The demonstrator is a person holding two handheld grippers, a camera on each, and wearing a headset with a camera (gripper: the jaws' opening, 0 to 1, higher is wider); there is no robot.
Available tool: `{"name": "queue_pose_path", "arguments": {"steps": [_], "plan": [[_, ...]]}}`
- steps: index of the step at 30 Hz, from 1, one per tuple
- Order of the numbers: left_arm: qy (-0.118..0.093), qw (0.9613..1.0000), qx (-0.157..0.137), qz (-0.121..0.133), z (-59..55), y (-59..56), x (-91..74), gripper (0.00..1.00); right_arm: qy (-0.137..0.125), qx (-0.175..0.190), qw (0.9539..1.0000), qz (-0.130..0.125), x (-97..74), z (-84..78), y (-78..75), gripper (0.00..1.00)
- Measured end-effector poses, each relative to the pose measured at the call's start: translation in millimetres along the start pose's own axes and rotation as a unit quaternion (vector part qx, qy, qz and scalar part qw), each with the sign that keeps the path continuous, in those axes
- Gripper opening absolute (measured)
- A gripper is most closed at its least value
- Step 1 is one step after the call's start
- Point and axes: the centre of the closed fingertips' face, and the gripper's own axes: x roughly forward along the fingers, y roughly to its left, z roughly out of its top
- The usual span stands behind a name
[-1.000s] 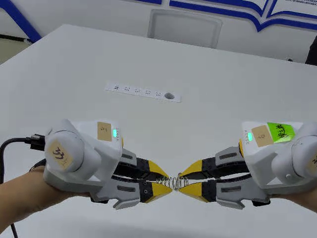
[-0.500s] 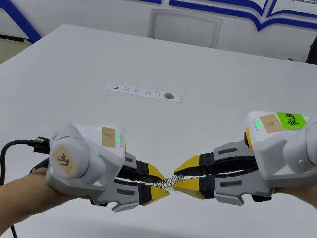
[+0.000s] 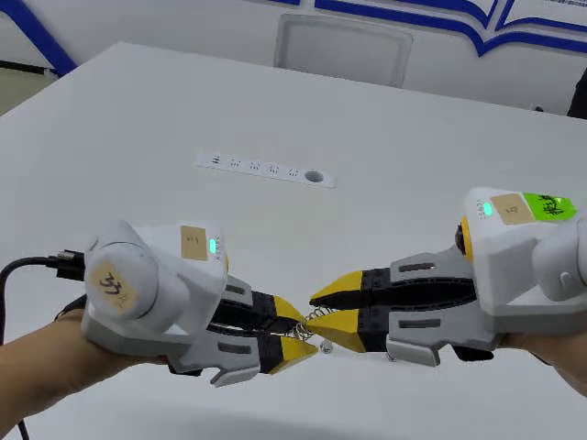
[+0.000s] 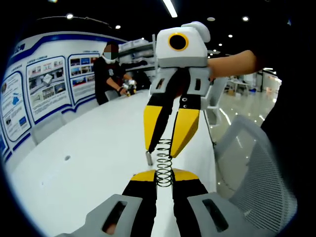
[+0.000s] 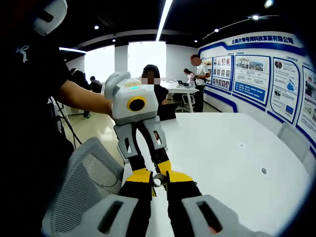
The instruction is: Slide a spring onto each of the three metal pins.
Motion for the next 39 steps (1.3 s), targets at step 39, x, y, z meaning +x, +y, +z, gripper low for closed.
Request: {"name": "queue_pose_path", "arguments": {"steps": [39], "plan": [[-0.004,0.9999,-0.015,0.004,-7.9,-2.9,0.6,0.10,0.010,0.016,0.9998,0.003,12.1,-1.7,4.1,0.12]]}}
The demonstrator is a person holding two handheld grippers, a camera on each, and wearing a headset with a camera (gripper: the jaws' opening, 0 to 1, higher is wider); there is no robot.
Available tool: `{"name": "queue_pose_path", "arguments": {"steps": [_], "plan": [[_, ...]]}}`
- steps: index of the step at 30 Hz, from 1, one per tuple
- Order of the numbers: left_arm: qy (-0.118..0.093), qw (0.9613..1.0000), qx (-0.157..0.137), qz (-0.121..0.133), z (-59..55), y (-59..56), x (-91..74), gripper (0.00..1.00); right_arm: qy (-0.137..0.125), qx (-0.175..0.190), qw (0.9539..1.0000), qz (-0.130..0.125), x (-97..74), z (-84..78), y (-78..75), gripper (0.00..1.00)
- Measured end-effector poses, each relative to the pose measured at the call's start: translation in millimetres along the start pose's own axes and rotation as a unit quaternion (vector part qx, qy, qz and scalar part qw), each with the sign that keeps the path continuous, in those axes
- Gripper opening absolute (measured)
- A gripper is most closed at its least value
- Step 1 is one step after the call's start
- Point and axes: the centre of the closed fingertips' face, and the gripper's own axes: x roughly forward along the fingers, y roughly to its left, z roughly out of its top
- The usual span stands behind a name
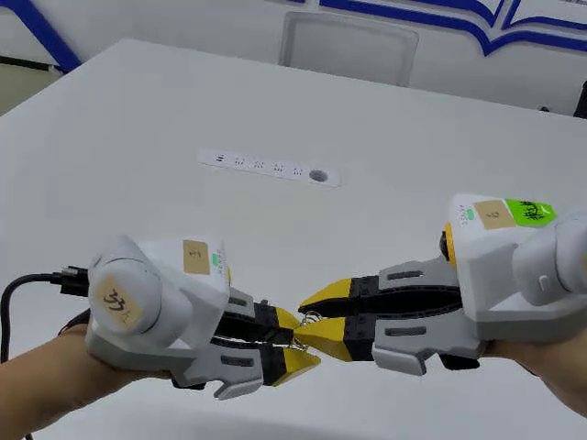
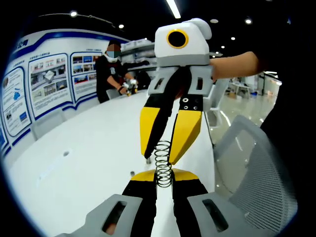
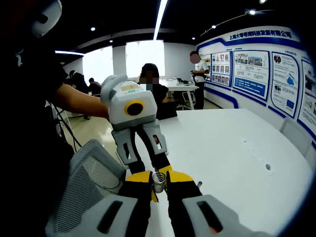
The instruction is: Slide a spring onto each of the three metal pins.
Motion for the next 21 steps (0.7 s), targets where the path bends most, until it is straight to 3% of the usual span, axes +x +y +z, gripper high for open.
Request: {"name": "queue_pose_path", "arguments": {"steps": [8,17,21], "plan": [[-0.007,1.0000,-0.004,0.000,2.9,0.1,-0.1,0.10,-0.014,0.022,0.9997,-0.002,-2.7,1.6,0.4,0.12],[-0.008,1.0000,-0.003,0.005,5.6,1.7,-0.6,0.11,-0.016,0.003,0.9998,-0.011,-1.6,5.0,-0.5,0.10],[-0.015,0.9996,-0.023,0.005,7.5,4.8,-2.8,0.11,-0.018,0.002,0.9997,-0.016,-1.8,7.4,-1.4,0.10]]}}
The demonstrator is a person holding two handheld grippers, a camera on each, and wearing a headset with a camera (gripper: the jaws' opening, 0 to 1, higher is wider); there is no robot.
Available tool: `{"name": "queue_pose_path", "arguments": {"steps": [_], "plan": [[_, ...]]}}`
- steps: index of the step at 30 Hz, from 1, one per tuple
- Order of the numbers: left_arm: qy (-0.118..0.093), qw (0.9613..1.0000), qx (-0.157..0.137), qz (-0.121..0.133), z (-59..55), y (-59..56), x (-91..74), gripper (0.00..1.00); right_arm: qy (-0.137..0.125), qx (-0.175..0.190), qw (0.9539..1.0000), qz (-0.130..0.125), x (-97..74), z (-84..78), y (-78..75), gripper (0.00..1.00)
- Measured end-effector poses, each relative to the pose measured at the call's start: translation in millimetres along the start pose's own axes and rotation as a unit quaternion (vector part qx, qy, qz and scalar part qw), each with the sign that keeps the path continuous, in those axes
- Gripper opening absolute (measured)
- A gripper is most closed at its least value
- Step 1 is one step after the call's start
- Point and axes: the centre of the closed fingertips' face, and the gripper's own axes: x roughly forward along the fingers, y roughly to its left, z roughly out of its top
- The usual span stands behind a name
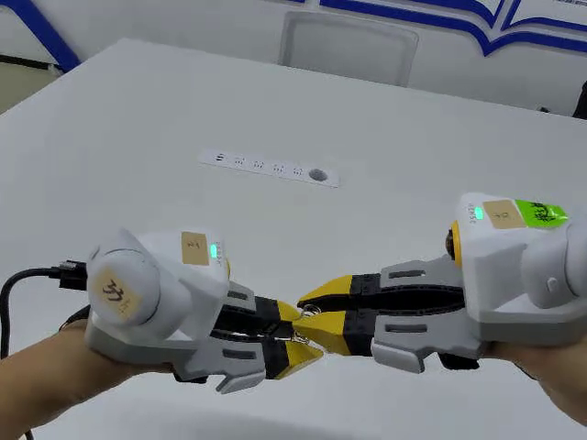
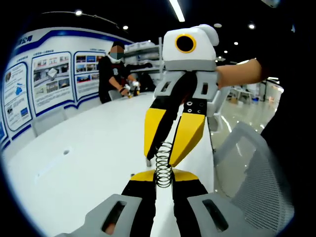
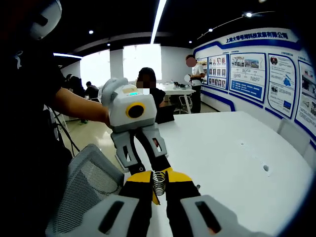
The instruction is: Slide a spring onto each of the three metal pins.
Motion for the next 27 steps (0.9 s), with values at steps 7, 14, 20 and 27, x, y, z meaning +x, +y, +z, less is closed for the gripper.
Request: {"name": "queue_pose_path", "arguments": {"steps": [7,14,20,27], "plan": [[0.029,0.9992,0.006,0.026,-14.3,12.3,-2.7,0.19,-0.005,0.010,0.9998,-0.016,-5.3,4.1,-11.0,0.10],[0.027,0.9988,-0.003,0.041,-18.4,19.6,-11.0,0.28,-0.003,0.014,0.9991,-0.039,-13.0,1.6,-27.3,0.10],[0.005,0.9983,0.000,0.058,-12.1,27.9,-21.2,0.33,0.009,0.016,0.9974,-0.070,-20.4,-8.1,-49.2,0.10],[0.013,0.9978,0.002,0.065,-19.8,35.3,-30.2,0.47,0.017,0.051,0.9934,-0.102,-27.7,-30.5,-76.4,0.10]]}}
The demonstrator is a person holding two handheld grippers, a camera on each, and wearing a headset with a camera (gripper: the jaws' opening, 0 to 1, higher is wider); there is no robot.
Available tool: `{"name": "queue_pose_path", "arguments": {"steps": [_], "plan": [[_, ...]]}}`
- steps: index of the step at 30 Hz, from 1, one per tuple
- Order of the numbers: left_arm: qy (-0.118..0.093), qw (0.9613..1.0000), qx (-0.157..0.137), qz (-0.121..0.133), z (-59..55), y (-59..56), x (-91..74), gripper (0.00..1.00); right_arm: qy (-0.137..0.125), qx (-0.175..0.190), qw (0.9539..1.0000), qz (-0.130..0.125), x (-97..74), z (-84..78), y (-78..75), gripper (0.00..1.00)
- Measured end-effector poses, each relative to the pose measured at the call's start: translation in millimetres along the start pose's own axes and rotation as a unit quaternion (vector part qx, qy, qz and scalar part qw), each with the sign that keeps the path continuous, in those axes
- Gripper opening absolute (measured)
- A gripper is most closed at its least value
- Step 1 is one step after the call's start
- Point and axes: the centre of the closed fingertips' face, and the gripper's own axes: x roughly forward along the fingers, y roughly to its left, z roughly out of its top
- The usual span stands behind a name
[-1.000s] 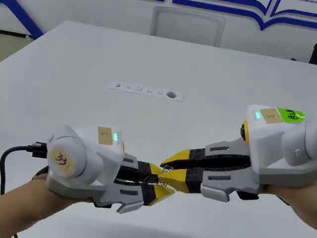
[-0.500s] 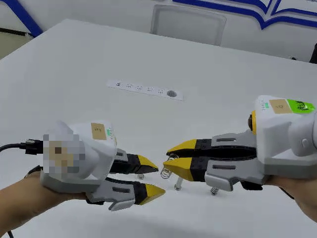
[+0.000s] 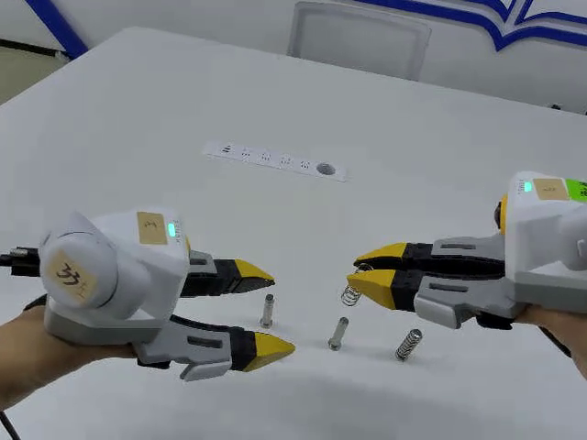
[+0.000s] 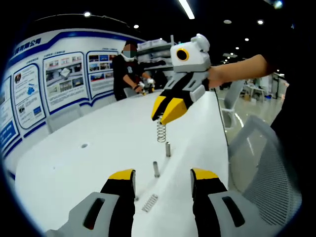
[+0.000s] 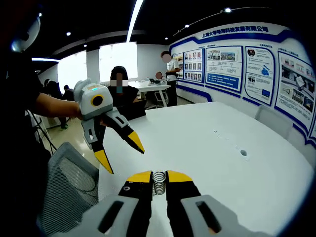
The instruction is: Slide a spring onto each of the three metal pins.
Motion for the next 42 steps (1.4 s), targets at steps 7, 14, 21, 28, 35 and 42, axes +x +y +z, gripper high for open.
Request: {"name": "queue_pose_path", "arguments": {"steps": [7,14,21,28,35,42], "plan": [[0.006,0.9992,-0.016,0.036,-8.8,15.0,-8.8,0.61,0.009,0.027,0.9993,-0.023,7.6,-17.8,-19.5,0.10],[0.002,0.9981,-0.031,0.054,-10.5,20.1,-11.9,0.74,0.030,0.034,0.9986,-0.028,26.2,-41.8,-23.5,0.10],[0.002,0.9977,-0.041,0.053,-13.7,19.3,-10.0,0.87,0.039,0.049,0.9972,-0.041,34.3,-52.9,-32.9,0.10],[-0.001,0.9969,-0.053,0.057,-17.8,19.8,-11.8,0.94,0.049,0.058,0.9963,-0.040,37.3,-61.4,-35.0,0.11],[0.006,0.9965,-0.057,0.061,-22.6,18.9,-12.0,1.00,0.055,0.062,0.9955,-0.045,39.8,-69.3,-37.7,0.11],[0.009,0.9957,-0.059,0.071,-24.4,21.8,-14.4,1.00,0.061,0.062,0.9954,-0.041,43.5,-73.1,-35.1,0.11]]}}
